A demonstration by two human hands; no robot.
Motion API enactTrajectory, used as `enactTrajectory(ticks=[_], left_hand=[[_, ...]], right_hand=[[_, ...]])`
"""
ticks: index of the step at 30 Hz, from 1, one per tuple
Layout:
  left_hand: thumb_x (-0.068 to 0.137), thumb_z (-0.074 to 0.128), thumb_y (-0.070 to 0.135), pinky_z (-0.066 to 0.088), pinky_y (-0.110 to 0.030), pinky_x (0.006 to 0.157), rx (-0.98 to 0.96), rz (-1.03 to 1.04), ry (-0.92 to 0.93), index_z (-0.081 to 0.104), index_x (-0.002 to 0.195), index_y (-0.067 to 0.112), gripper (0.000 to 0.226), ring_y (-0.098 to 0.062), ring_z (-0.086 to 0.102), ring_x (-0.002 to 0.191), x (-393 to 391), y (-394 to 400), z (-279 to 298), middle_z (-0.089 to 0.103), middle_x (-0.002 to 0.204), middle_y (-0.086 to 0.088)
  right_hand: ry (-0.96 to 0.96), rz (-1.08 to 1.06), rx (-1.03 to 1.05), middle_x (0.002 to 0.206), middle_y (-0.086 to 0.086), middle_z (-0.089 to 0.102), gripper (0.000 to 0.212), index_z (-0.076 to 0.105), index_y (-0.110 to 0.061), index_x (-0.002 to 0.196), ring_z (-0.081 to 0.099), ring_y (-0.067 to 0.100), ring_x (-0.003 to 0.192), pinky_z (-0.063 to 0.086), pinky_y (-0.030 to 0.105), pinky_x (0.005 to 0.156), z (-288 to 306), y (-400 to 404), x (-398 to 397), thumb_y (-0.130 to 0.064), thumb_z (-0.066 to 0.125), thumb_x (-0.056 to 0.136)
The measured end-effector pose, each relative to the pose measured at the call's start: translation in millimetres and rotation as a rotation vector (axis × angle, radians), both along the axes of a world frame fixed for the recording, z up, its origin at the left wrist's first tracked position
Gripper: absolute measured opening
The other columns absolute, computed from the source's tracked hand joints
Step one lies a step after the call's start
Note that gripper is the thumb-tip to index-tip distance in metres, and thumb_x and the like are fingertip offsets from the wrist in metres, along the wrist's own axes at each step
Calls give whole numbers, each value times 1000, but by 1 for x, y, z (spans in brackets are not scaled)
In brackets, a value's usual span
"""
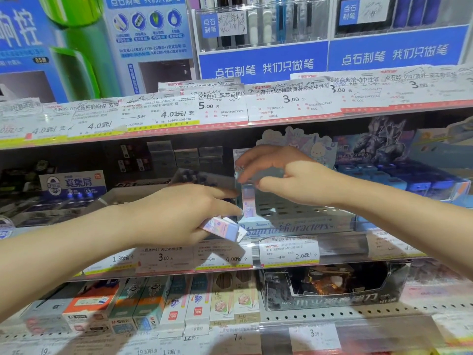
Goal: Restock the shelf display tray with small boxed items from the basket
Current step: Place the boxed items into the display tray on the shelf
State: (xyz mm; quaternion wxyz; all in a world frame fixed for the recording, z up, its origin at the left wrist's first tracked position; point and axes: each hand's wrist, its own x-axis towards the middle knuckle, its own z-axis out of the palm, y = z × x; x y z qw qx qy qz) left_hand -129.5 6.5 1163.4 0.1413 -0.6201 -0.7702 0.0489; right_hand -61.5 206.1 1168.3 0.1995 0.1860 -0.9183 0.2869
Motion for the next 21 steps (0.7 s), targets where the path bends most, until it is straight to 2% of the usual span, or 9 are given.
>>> enactTrajectory(ticks=[1,3,5,6,10,12,15,17,21], left_hand=[[77,41,22,48,-23,65,64,-34,-20,55,118,33,45,-17,61,96,-1,-3,-1,61,118,4],[74,37,23,48,-29,65,167,-76,-126,60,97,21,32,-12,58,81,2,-5,-1,62,93,3],[82,43,13,37,-21,56,251,-72,-314,55,74,10,15,-3,45,59,8,0,0,52,65,9],[86,48,10,32,-17,50,291,-32,-446,50,67,8,19,-4,39,51,13,3,3,46,57,8],[91,56,10,25,-17,35,333,140,-1097,57,64,15,28,-9,29,34,25,9,11,43,46,0],[92,54,13,22,-16,35,307,201,-1268,58,66,14,26,-9,26,33,27,11,14,43,48,-3],[92,50,14,18,-17,36,258,265,-1364,56,67,12,26,-8,23,33,27,13,16,42,51,-5],[92,52,14,17,-18,37,260,304,-1372,55,65,10,27,-8,22,33,26,13,16,42,50,-4],[89,55,16,21,-15,36,424,331,-1293,52,68,1,26,-11,20,33,21,9,13,31,43,-6]], right_hand=[[9,-4,-41,111,0,60,34,68,-19,99,53,2,103,35,3,91,2,0,1,-11,48,72],[7,3,-160,106,-2,62,35,61,-26,99,56,4,100,40,6,89,4,-1,7,-9,46,71],[-16,49,-242,98,-2,63,31,59,-28,93,59,8,92,44,11,84,7,-3,12,-9,48,71],[-47,83,-275,95,-1,63,28,60,-27,91,59,10,88,46,14,81,8,-5,14,-9,50,72],[-186,207,-338,90,2,64,25,61,-21,90,60,12,83,49,20,76,13,-12,19,-6,55,71],[-208,218,-351,89,6,64,23,63,-10,94,59,17,82,49,26,75,13,-14,18,-7,59,71],[-180,191,-387,88,12,65,17,63,0,91,60,19,79,49,26,72,13,-14,19,-7,67,76],[-151,156,-383,81,10,65,3,63,-8,80,60,14,74,47,20,68,14,-14,20,-7,66,79],[-118,58,-392,72,0,64,10,61,-16,75,58,8,66,46,14,62,13,-4,20,-9,67,78]])
